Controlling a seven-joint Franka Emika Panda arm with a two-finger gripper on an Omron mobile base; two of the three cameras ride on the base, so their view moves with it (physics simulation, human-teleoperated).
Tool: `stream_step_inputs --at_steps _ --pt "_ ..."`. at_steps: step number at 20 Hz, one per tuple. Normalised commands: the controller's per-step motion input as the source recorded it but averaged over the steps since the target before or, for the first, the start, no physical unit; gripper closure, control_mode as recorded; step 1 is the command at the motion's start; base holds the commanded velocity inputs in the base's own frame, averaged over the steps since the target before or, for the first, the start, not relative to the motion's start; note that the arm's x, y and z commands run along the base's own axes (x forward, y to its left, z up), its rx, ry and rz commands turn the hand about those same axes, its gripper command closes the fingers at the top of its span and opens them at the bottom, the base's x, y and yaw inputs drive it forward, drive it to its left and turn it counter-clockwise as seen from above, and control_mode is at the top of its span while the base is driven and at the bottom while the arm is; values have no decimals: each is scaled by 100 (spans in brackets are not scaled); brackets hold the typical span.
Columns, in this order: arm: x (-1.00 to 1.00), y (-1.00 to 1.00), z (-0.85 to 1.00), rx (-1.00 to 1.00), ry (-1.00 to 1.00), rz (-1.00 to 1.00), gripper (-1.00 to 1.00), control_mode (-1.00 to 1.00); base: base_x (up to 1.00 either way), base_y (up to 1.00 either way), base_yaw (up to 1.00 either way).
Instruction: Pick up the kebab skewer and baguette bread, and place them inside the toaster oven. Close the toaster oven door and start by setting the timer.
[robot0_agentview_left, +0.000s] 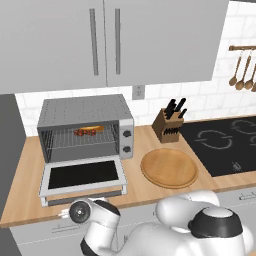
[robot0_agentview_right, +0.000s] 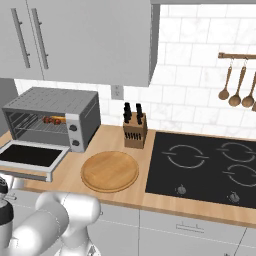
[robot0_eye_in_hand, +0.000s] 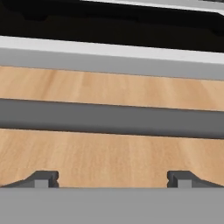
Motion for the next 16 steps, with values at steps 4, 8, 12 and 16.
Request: stream_step_inputs --at_steps 4,8,12,16 --pt "0 -24 7 0 -1 -4 -100 -100 0 0 0" --pt "5 -8 16 0 -3 -1 -100 -100 0 0 0" --pt "16 0 22 0 0 -1 -100 -100 0 0 0" --pt "8 0 -1 0 4 0 -100 -100 0 0 0"
